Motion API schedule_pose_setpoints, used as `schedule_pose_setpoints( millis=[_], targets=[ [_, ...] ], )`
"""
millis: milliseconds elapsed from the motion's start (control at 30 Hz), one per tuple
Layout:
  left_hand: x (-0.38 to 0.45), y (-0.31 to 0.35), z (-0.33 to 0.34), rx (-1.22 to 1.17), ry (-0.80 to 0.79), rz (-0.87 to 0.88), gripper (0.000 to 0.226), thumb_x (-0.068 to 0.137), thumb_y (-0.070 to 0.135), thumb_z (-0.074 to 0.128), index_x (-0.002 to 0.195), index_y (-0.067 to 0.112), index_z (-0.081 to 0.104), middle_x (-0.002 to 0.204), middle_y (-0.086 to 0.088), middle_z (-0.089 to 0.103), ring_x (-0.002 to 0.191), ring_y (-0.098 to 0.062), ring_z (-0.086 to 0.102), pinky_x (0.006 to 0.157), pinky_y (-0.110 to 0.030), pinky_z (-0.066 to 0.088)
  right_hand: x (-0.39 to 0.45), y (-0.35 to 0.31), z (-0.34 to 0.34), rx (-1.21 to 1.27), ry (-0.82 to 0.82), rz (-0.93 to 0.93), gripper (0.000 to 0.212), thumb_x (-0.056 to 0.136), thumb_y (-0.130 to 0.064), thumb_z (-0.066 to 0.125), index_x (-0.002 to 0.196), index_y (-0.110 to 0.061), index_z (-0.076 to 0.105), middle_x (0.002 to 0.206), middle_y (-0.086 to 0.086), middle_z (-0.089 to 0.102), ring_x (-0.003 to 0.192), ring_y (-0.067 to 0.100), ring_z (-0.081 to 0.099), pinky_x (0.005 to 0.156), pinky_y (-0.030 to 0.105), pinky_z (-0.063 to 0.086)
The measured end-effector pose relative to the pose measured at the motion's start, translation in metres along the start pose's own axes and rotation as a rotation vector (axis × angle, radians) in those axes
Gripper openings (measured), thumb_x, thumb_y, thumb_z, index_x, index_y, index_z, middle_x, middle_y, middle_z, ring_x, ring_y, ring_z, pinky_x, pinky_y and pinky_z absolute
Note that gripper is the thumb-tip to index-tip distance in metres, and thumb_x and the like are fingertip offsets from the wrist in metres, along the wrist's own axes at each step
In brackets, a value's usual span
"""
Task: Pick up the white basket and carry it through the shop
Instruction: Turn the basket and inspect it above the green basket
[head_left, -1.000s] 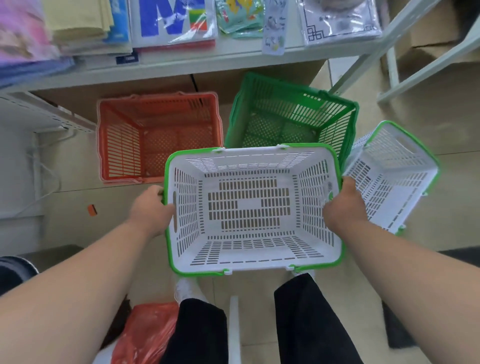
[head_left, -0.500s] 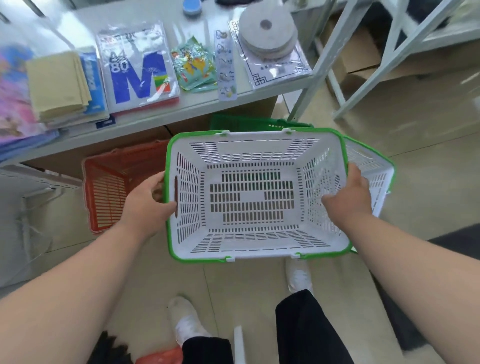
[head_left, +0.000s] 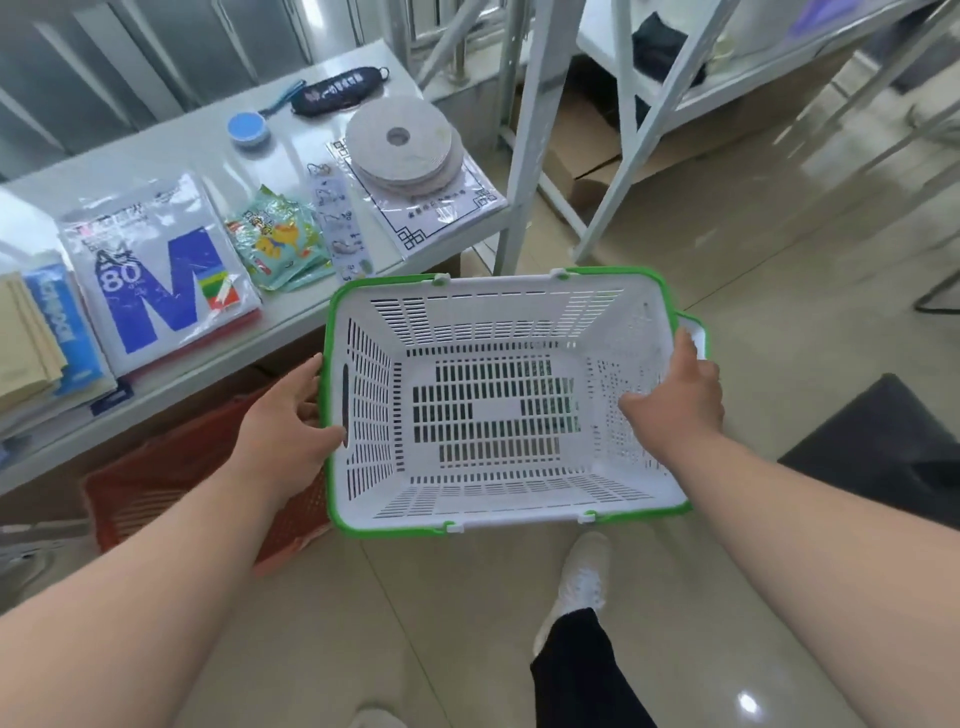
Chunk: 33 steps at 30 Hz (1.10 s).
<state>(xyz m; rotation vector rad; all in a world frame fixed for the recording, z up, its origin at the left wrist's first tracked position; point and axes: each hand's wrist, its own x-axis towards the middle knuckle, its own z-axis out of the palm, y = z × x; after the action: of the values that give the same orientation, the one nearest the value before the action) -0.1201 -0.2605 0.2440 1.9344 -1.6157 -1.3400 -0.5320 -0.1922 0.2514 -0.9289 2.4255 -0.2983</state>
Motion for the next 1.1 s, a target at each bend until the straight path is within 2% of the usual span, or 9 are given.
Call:
schedule_pose_setpoints(
  millis=[167,233,333,467,600,767,867,1000,1100],
  targets=[
    [0.035,0.040,0.022,0.046,-0.017,-0.008,0.091,0.078,0.002,0.080,0.159,0.034,0.055,0.119,0.011,0.080,0.106,-0.010,0.077,0.106,-0.039,0.057,0.019,0.019,-0.013,0.034,0.042,0.092,0.103,0.085,-0.035,0.075,0.166,-0.034,0.011,0.150,0.018,0.037,0.133,0.043,0.046,0.112,0.058,0.041],
    [0.048,0.058,0.035,0.078,-0.013,-0.024,0.087,0.081,0.002,0.080,0.159,0.031,0.055,0.118,0.008,0.079,0.105,-0.011,0.075,0.103,-0.037,0.056,0.029,0.030,-0.017,0.055,0.045,0.121,0.102,0.085,-0.036,0.074,0.166,-0.033,0.012,0.150,0.017,0.037,0.133,0.043,0.046,0.113,0.058,0.040],
    [0.062,0.085,0.056,0.126,-0.019,-0.009,0.081,0.083,0.008,0.078,0.156,0.036,0.059,0.111,0.011,0.081,0.101,-0.014,0.077,0.100,-0.045,0.059,0.044,0.046,-0.027,0.063,0.038,0.172,0.102,0.086,-0.035,0.075,0.166,-0.031,0.011,0.151,0.017,0.036,0.134,0.042,0.045,0.114,0.058,0.039],
    [0.070,0.121,0.087,0.141,-0.001,-0.017,0.062,0.086,0.010,0.078,0.131,0.052,0.068,0.090,0.014,0.079,0.090,-0.009,0.074,0.088,-0.040,0.059,0.068,0.059,-0.043,0.089,0.015,0.216,0.100,0.088,-0.033,0.073,0.167,-0.031,0.011,0.152,0.015,0.034,0.136,0.041,0.042,0.118,0.055,0.034],
    [0.079,0.139,0.110,0.054,0.016,-0.101,0.073,0.085,0.007,0.085,0.151,0.030,0.063,0.109,0.002,0.073,0.095,-0.010,0.069,0.079,-0.029,0.051,0.095,0.064,-0.059,0.075,-0.005,0.219,0.103,0.088,-0.034,0.074,0.167,-0.031,0.009,0.153,0.015,0.034,0.137,0.040,0.041,0.118,0.055,0.034],
    [0.084,0.161,0.133,-0.028,-0.058,-0.129,0.082,0.087,-0.002,0.083,0.157,0.031,0.057,0.109,0.006,0.073,0.092,-0.008,0.072,0.070,-0.022,0.050,0.122,0.069,-0.078,0.056,-0.011,0.236,0.101,0.087,-0.030,0.074,0.165,-0.031,0.009,0.149,0.017,0.034,0.133,0.040,0.044,0.113,0.055,0.040],
    [0.098,0.176,0.145,-0.081,-0.106,-0.153,0.087,0.086,-0.011,0.079,0.158,0.032,0.056,0.106,0.009,0.076,0.085,-0.004,0.077,0.069,-0.024,0.058,0.131,0.075,-0.085,0.063,0.005,0.264,0.098,0.088,-0.025,0.071,0.164,-0.031,0.010,0.145,0.017,0.036,0.130,0.039,0.043,0.110,0.054,0.042],
    [0.122,0.191,0.158,-0.062,-0.168,-0.150,0.088,0.085,-0.012,0.080,0.158,0.030,0.054,0.108,0.006,0.077,0.094,-0.010,0.076,0.081,-0.036,0.063,0.140,0.084,-0.089,0.104,0.027,0.296,0.097,0.085,-0.025,0.071,0.162,-0.033,0.012,0.142,0.016,0.038,0.127,0.041,0.047,0.106,0.056,0.048],
    [0.141,0.199,0.168,-0.054,-0.220,-0.145,0.089,0.085,-0.010,0.081,0.159,0.032,0.053,0.110,0.009,0.077,0.094,-0.010,0.078,0.075,-0.033,0.062,0.144,0.089,-0.088,0.117,0.068,0.340,0.097,0.086,-0.021,0.072,0.164,-0.029,0.015,0.143,0.019,0.039,0.130,0.042,0.046,0.107,0.052,0.046]
  ],
)
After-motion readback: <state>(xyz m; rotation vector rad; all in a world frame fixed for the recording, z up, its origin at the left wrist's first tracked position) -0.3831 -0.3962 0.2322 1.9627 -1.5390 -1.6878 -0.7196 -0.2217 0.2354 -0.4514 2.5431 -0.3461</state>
